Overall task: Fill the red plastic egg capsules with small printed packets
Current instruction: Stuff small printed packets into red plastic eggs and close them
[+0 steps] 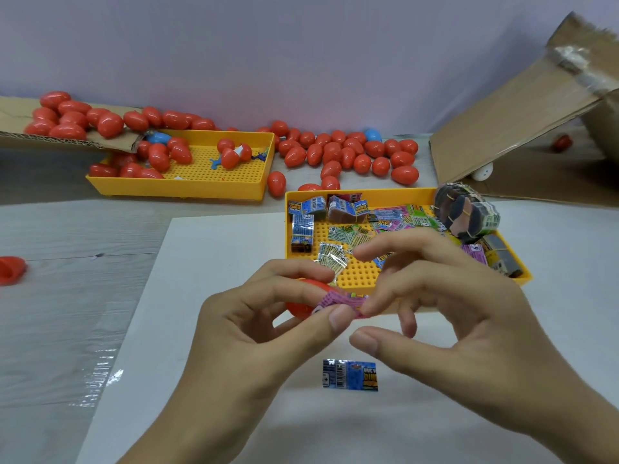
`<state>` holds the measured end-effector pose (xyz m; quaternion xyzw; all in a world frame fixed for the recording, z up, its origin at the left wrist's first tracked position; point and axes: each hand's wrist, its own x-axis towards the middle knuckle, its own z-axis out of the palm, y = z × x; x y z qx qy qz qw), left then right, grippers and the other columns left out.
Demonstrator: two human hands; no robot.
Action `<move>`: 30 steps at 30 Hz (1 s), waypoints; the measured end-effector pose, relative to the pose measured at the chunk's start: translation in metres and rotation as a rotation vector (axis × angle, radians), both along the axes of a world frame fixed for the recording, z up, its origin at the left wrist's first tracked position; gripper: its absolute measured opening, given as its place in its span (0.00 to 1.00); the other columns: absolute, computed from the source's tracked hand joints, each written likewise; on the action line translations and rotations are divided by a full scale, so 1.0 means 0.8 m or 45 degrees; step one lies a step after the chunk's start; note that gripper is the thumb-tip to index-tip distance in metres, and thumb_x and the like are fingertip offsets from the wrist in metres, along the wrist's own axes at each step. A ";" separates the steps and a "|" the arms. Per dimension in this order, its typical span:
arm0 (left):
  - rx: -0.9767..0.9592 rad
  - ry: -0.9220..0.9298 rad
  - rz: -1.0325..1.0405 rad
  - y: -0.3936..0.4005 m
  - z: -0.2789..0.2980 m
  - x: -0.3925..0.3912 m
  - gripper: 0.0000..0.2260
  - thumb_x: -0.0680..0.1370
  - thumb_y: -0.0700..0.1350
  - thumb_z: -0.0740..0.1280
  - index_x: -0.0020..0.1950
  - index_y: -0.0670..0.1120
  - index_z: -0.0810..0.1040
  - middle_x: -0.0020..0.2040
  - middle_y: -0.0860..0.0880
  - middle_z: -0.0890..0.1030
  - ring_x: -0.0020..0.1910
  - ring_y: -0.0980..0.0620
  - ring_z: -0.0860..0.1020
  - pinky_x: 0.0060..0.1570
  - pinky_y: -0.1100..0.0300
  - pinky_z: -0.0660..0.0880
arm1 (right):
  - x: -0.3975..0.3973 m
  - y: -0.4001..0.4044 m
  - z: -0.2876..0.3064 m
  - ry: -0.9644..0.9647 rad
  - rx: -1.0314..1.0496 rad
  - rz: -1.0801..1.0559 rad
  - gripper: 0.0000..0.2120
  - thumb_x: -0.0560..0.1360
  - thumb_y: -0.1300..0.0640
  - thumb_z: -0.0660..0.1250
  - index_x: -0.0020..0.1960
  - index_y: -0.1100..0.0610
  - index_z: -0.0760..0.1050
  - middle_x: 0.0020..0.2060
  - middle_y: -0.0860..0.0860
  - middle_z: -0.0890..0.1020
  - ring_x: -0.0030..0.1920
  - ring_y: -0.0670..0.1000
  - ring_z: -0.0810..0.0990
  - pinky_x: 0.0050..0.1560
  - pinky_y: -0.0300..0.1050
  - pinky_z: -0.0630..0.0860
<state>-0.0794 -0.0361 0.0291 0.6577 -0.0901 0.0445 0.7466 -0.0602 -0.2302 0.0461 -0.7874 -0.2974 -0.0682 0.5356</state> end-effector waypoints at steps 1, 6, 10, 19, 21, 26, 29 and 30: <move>-0.001 -0.008 -0.021 -0.001 0.000 -0.001 0.11 0.64 0.55 0.79 0.39 0.49 0.87 0.51 0.48 0.83 0.47 0.50 0.82 0.45 0.61 0.78 | 0.000 -0.001 0.001 0.092 0.031 0.028 0.04 0.67 0.51 0.76 0.42 0.47 0.82 0.59 0.45 0.78 0.50 0.48 0.79 0.35 0.45 0.76; -0.032 0.012 -0.069 -0.003 0.002 -0.002 0.13 0.65 0.56 0.79 0.39 0.47 0.87 0.51 0.46 0.83 0.48 0.45 0.82 0.46 0.59 0.79 | 0.003 -0.002 0.002 0.199 -0.067 0.016 0.05 0.66 0.50 0.77 0.39 0.48 0.82 0.59 0.44 0.78 0.48 0.43 0.79 0.36 0.49 0.77; -0.112 0.058 -0.012 -0.003 0.003 0.000 0.20 0.63 0.61 0.79 0.40 0.44 0.87 0.51 0.46 0.83 0.46 0.44 0.82 0.43 0.57 0.80 | 0.003 -0.001 0.008 0.543 0.223 0.030 0.06 0.62 0.50 0.77 0.33 0.52 0.82 0.48 0.45 0.82 0.46 0.46 0.81 0.37 0.48 0.79; 0.517 -0.653 0.242 -0.005 -0.004 -0.005 0.07 0.73 0.41 0.71 0.51 0.45 0.84 0.58 0.41 0.77 0.56 0.38 0.79 0.49 0.53 0.78 | 0.005 0.000 0.018 1.213 0.503 -0.083 0.11 0.63 0.52 0.77 0.31 0.55 0.78 0.33 0.52 0.69 0.33 0.46 0.66 0.27 0.42 0.56; 0.594 -0.736 0.276 -0.009 -0.004 -0.009 0.07 0.73 0.42 0.73 0.50 0.46 0.84 0.58 0.40 0.77 0.57 0.39 0.79 0.49 0.57 0.78 | 0.005 -0.002 0.018 1.319 0.542 -0.048 0.14 0.61 0.50 0.78 0.32 0.53 0.74 0.29 0.50 0.65 0.30 0.46 0.61 0.25 0.40 0.52; 0.566 -0.651 0.318 -0.013 -0.009 -0.010 0.07 0.72 0.49 0.74 0.48 0.49 0.84 0.57 0.44 0.78 0.56 0.43 0.80 0.48 0.54 0.79 | 0.003 0.002 0.016 1.556 0.587 0.120 0.15 0.65 0.51 0.77 0.26 0.52 0.74 0.24 0.45 0.58 0.23 0.43 0.55 0.21 0.35 0.49; 0.496 -0.563 0.330 -0.011 -0.010 -0.008 0.07 0.72 0.49 0.74 0.47 0.50 0.83 0.56 0.46 0.79 0.55 0.41 0.80 0.47 0.50 0.80 | 0.001 0.005 0.015 1.573 0.582 0.122 0.15 0.66 0.51 0.78 0.29 0.51 0.73 0.24 0.45 0.57 0.23 0.43 0.54 0.20 0.34 0.50; 0.480 -0.548 0.322 -0.011 -0.010 -0.008 0.05 0.72 0.49 0.74 0.46 0.50 0.84 0.55 0.47 0.79 0.55 0.40 0.80 0.47 0.50 0.80 | 0.000 0.005 0.014 1.565 0.579 0.114 0.16 0.67 0.51 0.78 0.29 0.51 0.73 0.25 0.45 0.56 0.23 0.44 0.54 0.20 0.34 0.50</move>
